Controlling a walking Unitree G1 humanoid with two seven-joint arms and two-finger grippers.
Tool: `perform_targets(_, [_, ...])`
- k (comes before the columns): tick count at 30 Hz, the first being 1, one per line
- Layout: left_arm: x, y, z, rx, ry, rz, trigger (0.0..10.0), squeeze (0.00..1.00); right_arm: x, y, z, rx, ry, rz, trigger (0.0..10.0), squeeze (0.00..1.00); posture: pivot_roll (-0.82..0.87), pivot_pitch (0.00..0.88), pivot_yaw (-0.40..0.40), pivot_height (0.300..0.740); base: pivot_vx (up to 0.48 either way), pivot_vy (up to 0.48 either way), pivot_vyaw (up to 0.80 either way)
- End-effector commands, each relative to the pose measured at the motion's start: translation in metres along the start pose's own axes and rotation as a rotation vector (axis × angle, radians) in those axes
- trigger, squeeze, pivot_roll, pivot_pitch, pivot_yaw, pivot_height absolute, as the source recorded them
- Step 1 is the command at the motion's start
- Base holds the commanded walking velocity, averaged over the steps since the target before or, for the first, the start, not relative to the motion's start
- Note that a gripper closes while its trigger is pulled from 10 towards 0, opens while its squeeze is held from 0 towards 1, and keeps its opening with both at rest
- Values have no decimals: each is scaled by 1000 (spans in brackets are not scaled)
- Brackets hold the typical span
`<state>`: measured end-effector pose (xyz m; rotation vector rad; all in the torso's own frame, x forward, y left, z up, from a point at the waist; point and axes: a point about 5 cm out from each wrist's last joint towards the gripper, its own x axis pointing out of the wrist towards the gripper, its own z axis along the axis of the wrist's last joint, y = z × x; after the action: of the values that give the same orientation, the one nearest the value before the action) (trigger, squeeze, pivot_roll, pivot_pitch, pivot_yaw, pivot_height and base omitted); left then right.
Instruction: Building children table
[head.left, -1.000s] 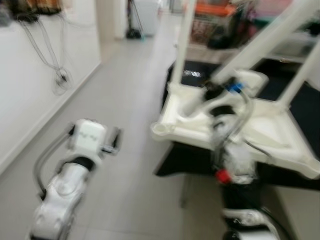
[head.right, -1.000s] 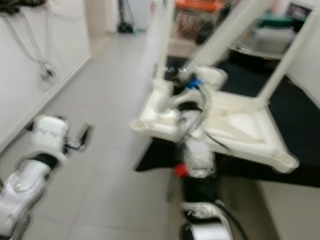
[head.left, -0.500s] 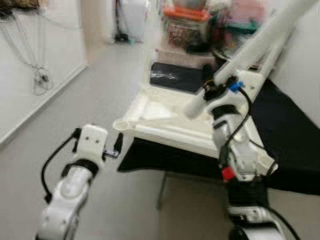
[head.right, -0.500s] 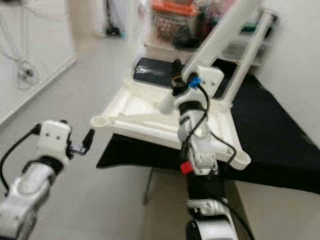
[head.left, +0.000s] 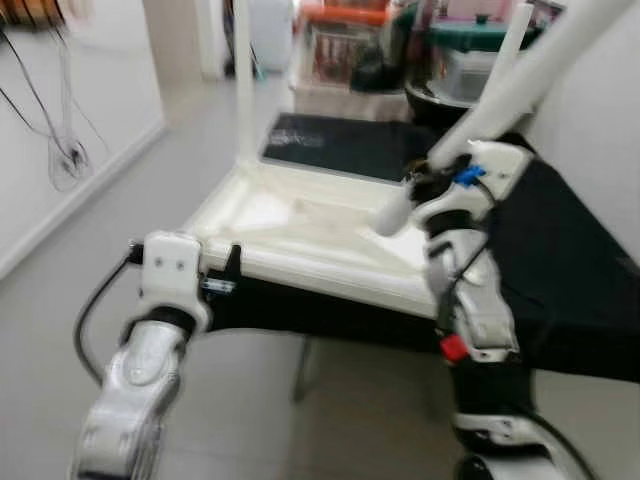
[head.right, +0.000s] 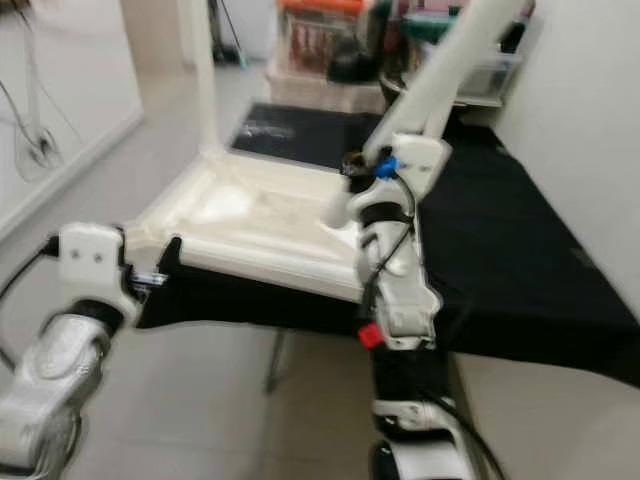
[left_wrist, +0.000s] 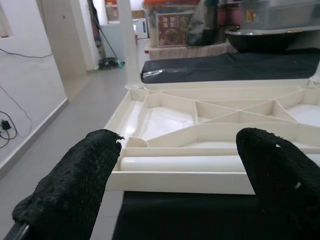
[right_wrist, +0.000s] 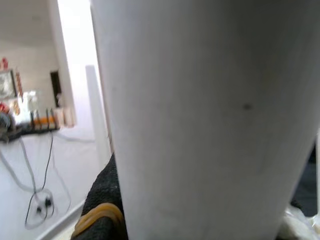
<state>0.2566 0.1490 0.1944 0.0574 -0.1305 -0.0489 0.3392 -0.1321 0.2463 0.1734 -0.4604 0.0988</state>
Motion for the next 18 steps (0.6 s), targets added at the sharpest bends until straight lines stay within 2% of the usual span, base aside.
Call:
perform_targets(1, [-4,-4,-1,7,10,-4,10000,0,-3,1,4,-9,-14,9,10000,0,125,10,-108,740,0,0,0])
perform_targets(7, [0,-5,4,9,-17,17,10000,0,-9,-5,0,-10,6,-16,10000,0,122,0,-105,740,0,0,0])
perform_targets(10, [5,-1,9,19,-38,29,10000,0,-8,-8,1,-10,0,-19,10000,0,121,0,-106,740,0,0,-771])
perform_targets(14, [8,1,12,33,-50,41,10000,0,-6,-6,7,-34,-41,15,10000,0,120,0,-105,740,0,0,0])
perform_targets(18, [11,4,18,31,-71,56,10000,0,-3,-1,8,-16,-41,39,10000,0,122,0,-106,740,0,0,0])
